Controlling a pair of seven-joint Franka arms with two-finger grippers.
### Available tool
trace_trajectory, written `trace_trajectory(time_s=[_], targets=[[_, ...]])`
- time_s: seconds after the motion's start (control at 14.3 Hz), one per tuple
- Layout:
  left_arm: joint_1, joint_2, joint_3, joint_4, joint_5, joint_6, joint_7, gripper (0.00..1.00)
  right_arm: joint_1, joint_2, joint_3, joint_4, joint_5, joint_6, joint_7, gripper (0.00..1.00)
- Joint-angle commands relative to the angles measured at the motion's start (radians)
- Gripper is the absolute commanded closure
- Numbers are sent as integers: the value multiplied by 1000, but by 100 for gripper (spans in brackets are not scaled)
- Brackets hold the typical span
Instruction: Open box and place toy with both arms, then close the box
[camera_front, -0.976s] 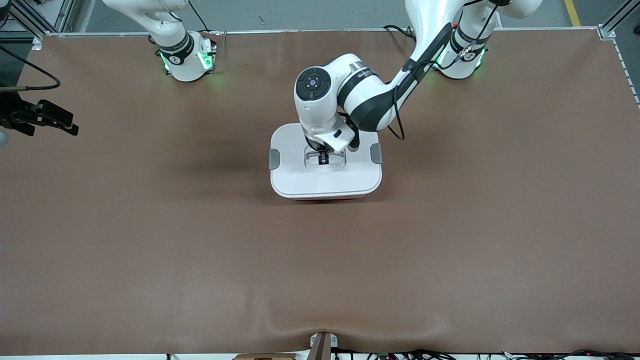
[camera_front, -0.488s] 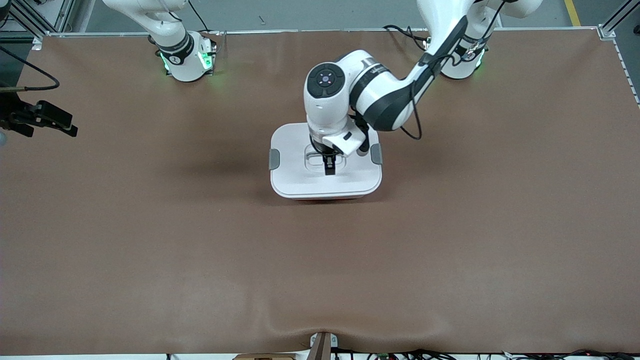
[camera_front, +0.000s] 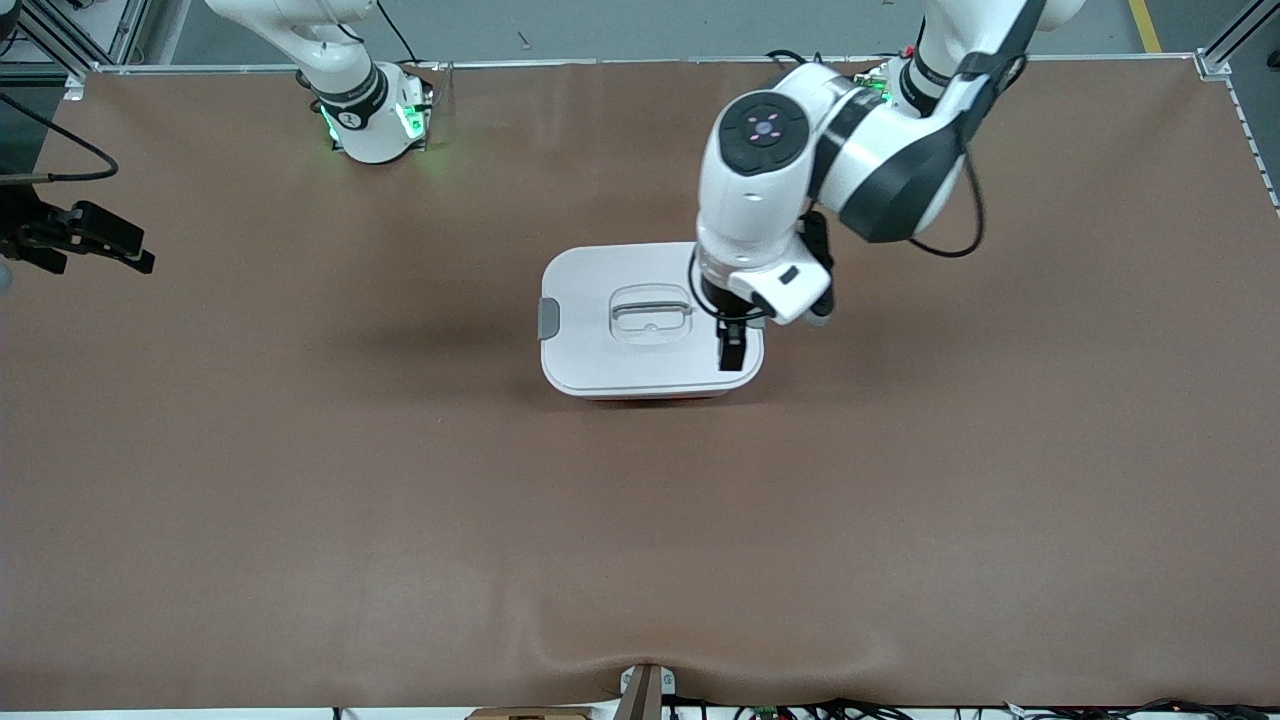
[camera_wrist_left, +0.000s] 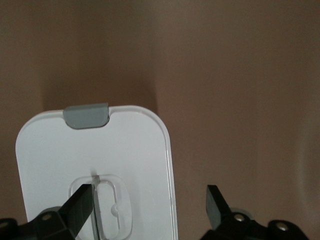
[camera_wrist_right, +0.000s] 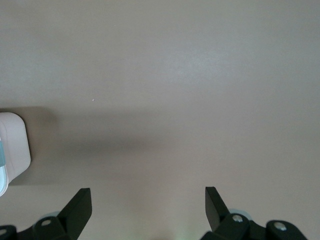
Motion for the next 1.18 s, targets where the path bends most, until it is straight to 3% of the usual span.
trace_trajectory(time_s=[0.0,0.56,1.12], targets=[[66,-52,-8,-14,-37,-36,157,0,-4,-12,2,-1,3,-3,3,0],[232,-130,-3,-14,-39,-53,563,0,-3,-12,2,1,3,-5,3,0],[347,-147,-5,-13,-39,-147,933,0,-3,-12,2,1,3,-8,3,0]])
